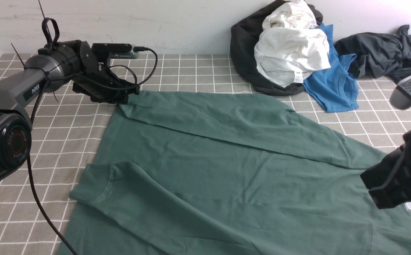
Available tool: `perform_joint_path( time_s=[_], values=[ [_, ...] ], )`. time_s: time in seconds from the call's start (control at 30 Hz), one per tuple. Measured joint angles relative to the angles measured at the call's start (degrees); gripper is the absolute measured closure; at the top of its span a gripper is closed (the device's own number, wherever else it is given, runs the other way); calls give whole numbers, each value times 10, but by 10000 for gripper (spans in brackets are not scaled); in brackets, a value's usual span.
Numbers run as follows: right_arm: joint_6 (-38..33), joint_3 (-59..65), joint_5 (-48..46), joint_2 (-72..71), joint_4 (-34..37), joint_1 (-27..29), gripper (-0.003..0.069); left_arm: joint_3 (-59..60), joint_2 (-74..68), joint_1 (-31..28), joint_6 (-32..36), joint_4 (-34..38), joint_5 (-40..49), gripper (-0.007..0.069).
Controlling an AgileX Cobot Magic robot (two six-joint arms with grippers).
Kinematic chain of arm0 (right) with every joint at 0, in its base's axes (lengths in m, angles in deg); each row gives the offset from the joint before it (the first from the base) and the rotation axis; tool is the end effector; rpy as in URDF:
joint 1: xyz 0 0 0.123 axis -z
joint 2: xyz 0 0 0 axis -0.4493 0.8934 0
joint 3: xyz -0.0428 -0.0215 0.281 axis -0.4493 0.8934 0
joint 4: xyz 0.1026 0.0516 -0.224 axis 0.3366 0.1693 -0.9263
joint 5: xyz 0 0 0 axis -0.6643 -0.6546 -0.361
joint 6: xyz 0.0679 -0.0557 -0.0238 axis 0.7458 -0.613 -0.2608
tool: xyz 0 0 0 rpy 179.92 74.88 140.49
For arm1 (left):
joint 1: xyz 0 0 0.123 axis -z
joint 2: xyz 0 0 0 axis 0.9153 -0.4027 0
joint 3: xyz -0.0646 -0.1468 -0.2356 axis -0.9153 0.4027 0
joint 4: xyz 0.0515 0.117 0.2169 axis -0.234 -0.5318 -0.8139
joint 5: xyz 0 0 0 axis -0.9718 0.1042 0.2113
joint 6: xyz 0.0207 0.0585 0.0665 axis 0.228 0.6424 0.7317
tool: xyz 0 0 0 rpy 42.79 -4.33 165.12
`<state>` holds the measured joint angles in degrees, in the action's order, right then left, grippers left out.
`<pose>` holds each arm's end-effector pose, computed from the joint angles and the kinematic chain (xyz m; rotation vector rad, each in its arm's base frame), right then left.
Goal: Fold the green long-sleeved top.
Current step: Use the left arm to clamp the cuff farthest from it, then use the left arm to drag and drop the cuff onto the cuff closest to the left arm
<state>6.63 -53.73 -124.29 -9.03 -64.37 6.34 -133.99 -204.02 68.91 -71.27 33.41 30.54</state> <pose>0.1858 0.0818 0.3129 -0.7465 2.5493 0.2319 0.5425 -0.0370 0.1544 0.0578 2.5016 -0.2004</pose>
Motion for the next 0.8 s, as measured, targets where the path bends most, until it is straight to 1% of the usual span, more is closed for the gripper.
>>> perform_joint_path(
  time_s=[0.07, 0.17, 0.33, 0.47, 0.6, 0.67, 0.7, 0.73, 0.8],
  values=[
    [0, 0, -1, 0, 0, 0, 673, 0, 11, 0, 1, 0, 7, 481],
    [0, 0, -2, 0, 0, 0, 673, 0, 25, 0, 11, 1, 15, 517],
    [0, 0, -2, 0, 0, 0, 673, 0, 32, 0, 37, 4, 38, 525],
    [0, 0, -3, 0, -1, 0, 673, 0, 35, 0, 43, 4, 84, 542],
    [0, 0, -3, 0, -19, 0, 673, 8, 76, 0, 24, 4, 188, 599],
    [0, 0, -3, 0, -28, 0, 673, 37, 120, 0, 22, 4, 232, 602],
    [0, 0, -3, 0, -30, 0, 673, 41, 125, 0, 22, 4, 235, 602],
    [0, 0, -3, 0, -33, 0, 673, 81, 166, 0, 20, 4, 250, 601],
    [0, 0, -7, -2, -36, 0, 673, 159, 234, 0, 19, 4, 253, 601]
  ],
)
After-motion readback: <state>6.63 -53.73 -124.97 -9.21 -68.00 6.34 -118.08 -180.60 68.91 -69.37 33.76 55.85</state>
